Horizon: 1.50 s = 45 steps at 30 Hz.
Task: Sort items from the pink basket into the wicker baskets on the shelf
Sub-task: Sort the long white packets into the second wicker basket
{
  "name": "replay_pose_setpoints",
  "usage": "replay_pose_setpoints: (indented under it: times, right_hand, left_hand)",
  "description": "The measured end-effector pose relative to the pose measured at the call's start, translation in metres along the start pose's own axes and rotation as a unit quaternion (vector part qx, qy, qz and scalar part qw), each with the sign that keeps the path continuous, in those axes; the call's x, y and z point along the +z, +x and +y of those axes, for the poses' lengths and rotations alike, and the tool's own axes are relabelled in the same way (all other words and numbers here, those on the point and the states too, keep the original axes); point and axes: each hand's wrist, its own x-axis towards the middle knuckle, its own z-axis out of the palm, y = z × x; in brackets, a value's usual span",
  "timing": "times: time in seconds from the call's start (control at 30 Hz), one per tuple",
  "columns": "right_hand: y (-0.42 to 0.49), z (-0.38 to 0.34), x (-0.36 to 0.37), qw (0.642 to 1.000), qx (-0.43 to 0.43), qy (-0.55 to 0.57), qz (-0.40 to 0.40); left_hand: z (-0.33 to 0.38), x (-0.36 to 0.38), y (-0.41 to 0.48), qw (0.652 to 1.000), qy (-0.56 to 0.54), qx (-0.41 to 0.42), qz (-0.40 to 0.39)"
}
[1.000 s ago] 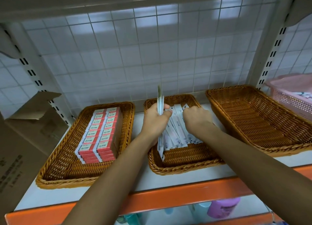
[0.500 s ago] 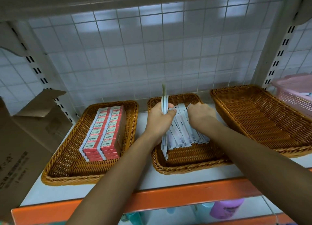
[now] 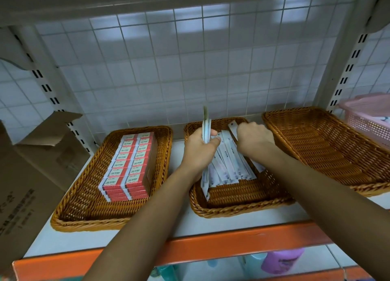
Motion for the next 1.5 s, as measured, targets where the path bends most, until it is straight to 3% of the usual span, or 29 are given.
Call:
replay_pose_setpoints:
  times: [0.17, 0.37, 0.53, 0.67, 0.73, 0.8, 0.93, 1.13, 1.17, 1.3, 1.5]
  right_hand:
    - [0.004, 0.001, -0.004, 0.996, 0.03, 0.072, -0.039]
    - [0.002, 0.004, 0.019, 0.999, -0.017, 0.026, -0.042]
    - [0.002, 0.003, 0.022, 0.995, -0.072, -0.033, -0.061]
    - [0.005, 0.005, 0.016, 0.997, -0.043, 0.017, -0.063]
    - [0.013, 0.01, 0.012, 0.995, -0.007, 0.094, -0.046]
    - [0.019, 0.014, 0.007, 0.975, 0.019, 0.215, -0.054]
    - [0.013, 0.013, -0.004, 0.887, -0.014, 0.445, -0.123]
    - [-0.005, 0.004, -0.005, 0.795, -0.054, 0.539, -0.273]
    - [-0.005, 0.004, -0.004, 0.787, -0.049, 0.551, -0.271]
    - [-0.002, 0.004, -0.002, 0.828, -0.039, 0.52, -0.207]
    - [-0.001, 0.005, -0.008, 0.817, -0.067, 0.57, -0.054]
  left_hand:
    - [-0.001, 0.0, 0.0, 1.0, 0.002, 0.001, -0.002]
    - [-0.001, 0.001, 0.001, 1.0, 0.018, -0.019, 0.006]
    - [0.002, 0.001, 0.002, 0.997, -0.042, -0.062, 0.01]
    - [0.001, -0.001, 0.0, 0.997, -0.056, -0.056, -0.012]
    - [0.001, -0.002, 0.001, 0.995, -0.075, -0.063, -0.009]
    - [0.002, -0.003, 0.0, 0.995, -0.081, -0.066, -0.003]
    - [0.005, -0.003, -0.001, 0.992, -0.108, -0.068, 0.008]
    - [0.006, -0.004, -0.001, 0.987, -0.136, -0.084, 0.022]
    - [0.006, -0.004, -0.001, 0.987, -0.137, -0.082, 0.029]
    - [0.006, -0.004, 0.0, 0.987, -0.129, -0.082, 0.04]
    - [0.01, -0.002, -0.004, 0.994, -0.087, -0.066, 0.002]
